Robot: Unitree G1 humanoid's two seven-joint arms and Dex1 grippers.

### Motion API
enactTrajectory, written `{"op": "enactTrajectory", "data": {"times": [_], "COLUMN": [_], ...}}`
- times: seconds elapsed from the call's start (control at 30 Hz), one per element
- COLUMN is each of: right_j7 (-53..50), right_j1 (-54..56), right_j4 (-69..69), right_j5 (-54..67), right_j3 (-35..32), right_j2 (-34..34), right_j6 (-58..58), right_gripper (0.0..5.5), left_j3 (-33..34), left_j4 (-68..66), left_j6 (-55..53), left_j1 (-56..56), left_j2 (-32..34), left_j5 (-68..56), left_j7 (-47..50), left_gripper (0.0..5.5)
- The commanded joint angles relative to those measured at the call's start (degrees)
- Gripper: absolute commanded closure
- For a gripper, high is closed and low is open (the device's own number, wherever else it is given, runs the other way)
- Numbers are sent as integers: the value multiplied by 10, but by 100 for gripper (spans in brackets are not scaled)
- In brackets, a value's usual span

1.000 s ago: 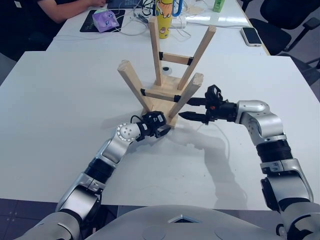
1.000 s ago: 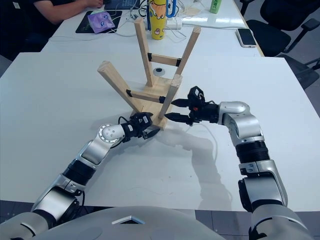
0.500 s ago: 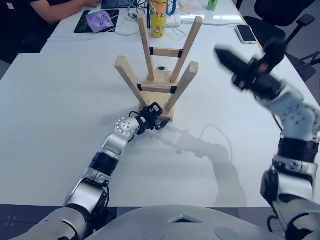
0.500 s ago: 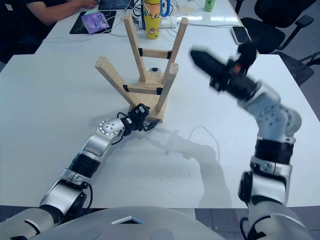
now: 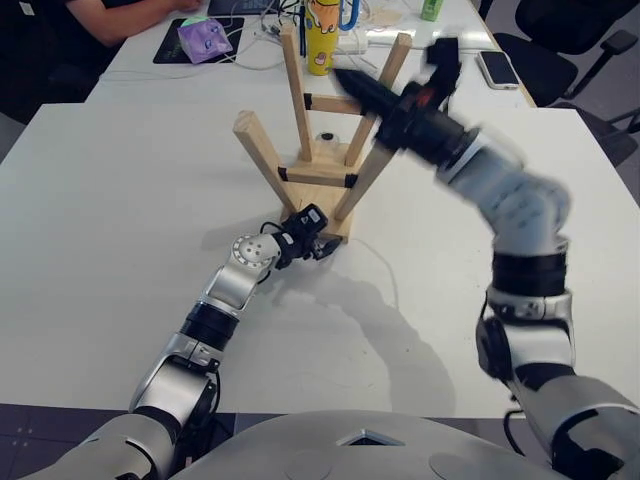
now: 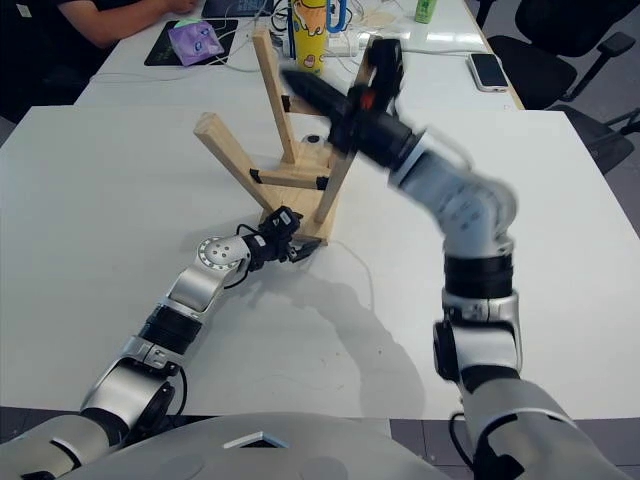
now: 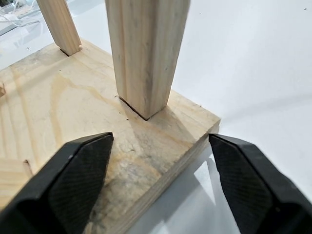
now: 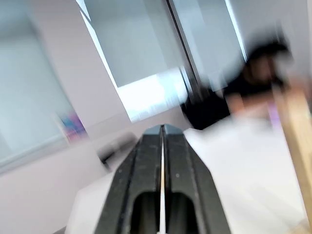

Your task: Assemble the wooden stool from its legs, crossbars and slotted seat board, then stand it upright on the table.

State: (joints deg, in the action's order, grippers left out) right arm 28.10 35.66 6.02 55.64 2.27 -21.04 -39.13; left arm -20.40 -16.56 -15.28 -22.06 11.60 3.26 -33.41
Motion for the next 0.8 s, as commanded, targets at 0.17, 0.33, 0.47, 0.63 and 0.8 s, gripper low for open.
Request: {"op": "enactTrajectory", "data": {"times": [0.17, 0.33, 0.47, 0.63, 0.8], "right_j7": [44, -1, -29, -74, -27], "right_j1": [41, 167, 161, -113, -212], "right_j4": [-66, -42, -46, -118, -71], "right_j5": [-31, 215, 166, -115, -180], "right_j3": [-86, -236, -214, 103, 146], "right_j2": [16, 31, 34, -14, -60], "right_j6": [116, 83, 91, -17, 31], "right_gripper": [548, 548, 548, 548, 548], "left_j3": [-16, -12, -7, -9, -7], "left_j4": [-56, -56, -55, -41, 1], "left_j6": [-76, -76, -76, -84, -102], "left_j1": [76, 81, 83, 80, 93], "left_j2": [7, 11, 12, 14, 19], "left_j5": [7, 5, 4, 5, -2], "left_j7": [0, 0, 2, -2, -2], "left_gripper": [187, 187, 187, 187, 187]}}
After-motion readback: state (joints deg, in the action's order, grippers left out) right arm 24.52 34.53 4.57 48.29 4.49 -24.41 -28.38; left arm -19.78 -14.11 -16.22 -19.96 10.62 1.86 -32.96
